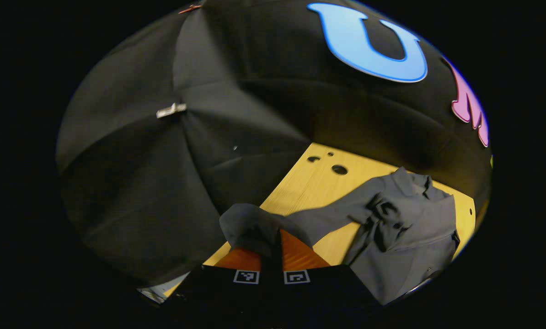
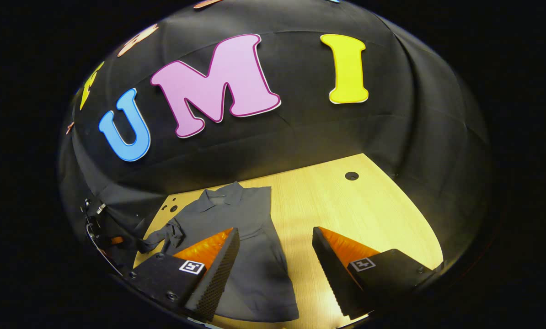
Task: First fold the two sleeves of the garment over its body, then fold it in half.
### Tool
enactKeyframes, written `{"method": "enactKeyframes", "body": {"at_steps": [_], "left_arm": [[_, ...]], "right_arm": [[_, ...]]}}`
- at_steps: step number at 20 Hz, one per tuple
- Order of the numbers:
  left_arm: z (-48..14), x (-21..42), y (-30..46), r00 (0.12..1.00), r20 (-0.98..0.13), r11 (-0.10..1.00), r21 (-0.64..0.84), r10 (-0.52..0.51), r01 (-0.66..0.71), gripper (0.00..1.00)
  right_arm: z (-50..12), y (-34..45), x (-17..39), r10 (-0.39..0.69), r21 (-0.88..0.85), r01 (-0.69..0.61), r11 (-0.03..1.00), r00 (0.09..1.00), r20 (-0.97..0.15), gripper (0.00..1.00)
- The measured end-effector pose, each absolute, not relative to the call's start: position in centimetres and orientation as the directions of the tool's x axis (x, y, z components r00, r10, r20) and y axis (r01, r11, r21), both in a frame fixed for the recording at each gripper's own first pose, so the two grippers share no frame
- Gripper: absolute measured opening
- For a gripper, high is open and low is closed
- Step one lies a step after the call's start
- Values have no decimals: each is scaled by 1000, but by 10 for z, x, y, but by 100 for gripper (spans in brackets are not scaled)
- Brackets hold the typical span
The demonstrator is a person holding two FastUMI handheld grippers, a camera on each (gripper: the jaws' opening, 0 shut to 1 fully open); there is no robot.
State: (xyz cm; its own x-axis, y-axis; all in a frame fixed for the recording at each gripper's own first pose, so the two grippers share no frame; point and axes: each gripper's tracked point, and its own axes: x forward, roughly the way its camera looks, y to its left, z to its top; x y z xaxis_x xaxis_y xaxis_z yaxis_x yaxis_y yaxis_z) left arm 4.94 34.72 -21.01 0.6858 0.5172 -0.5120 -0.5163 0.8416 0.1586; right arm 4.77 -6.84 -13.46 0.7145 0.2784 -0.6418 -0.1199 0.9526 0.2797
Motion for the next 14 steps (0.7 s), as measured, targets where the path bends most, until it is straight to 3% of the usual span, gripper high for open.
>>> {"method": "enactKeyframes", "body": {"at_steps": [7, 14], "left_arm": [[-153, 156, 224, 826, -428, 926, 255, 367, -279, 5], [-182, 232, 51, 884, -454, 978, 208, 111, -16, 5]], "right_arm": [[-147, -100, 54, 259, 282, -93, 955, 725, -638, 99], [-160, -119, 56, 248, 235, -120, 965, 717, -652, 99]]}}
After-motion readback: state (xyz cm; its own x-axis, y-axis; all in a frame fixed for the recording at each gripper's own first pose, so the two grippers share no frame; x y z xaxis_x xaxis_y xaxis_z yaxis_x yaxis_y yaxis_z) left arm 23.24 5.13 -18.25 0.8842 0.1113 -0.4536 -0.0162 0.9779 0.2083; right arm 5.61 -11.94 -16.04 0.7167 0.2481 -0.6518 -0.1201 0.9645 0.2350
